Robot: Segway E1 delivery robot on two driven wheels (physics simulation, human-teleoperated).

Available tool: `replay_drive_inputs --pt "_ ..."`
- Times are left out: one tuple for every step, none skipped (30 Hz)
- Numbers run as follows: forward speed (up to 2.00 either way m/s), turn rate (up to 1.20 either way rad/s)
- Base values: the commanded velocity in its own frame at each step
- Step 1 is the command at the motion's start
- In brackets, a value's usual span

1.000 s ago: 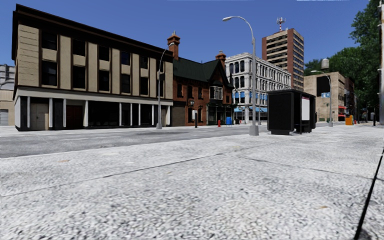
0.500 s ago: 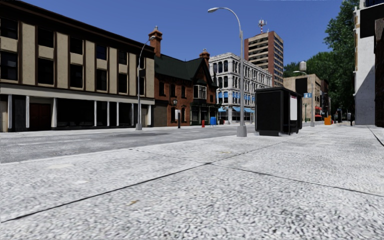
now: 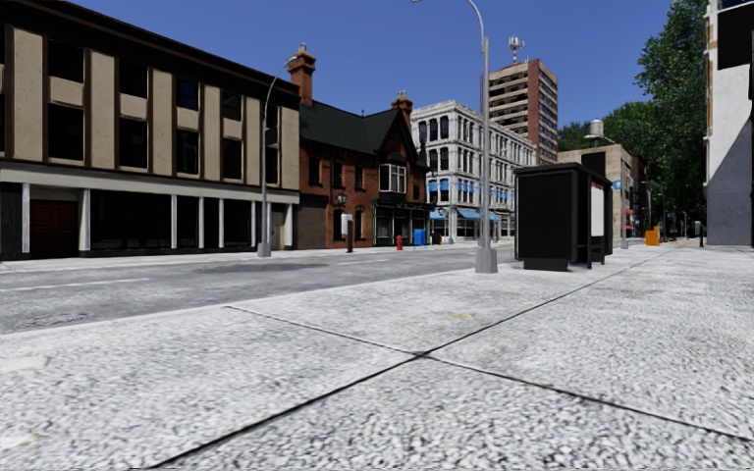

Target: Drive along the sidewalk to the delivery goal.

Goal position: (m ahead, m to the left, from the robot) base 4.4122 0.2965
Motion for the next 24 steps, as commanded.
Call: replay_drive_inputs --pt "2.0 0.0" --pt "2.0 0.0" --pt "2.0 0.0" --pt "2.0 0.0" --pt "2.0 0.0" --pt "2.0 0.0" --pt "2.0 0.0" --pt "2.0 0.0" --pt "2.0 0.0" --pt "2.0 0.0" --pt "2.0 0.0" --pt "2.0 0.0" --pt "2.0 0.0" --pt "2.0 0.0" --pt "2.0 0.0" --pt "2.0 0.0" --pt "2.0 0.0" --pt "2.0 0.0" --pt "2.0 0.0" --pt "2.0 0.0" --pt "2.0 0.0" --pt "2.0 0.0" --pt "2.0 0.0" --pt "2.0 0.0"
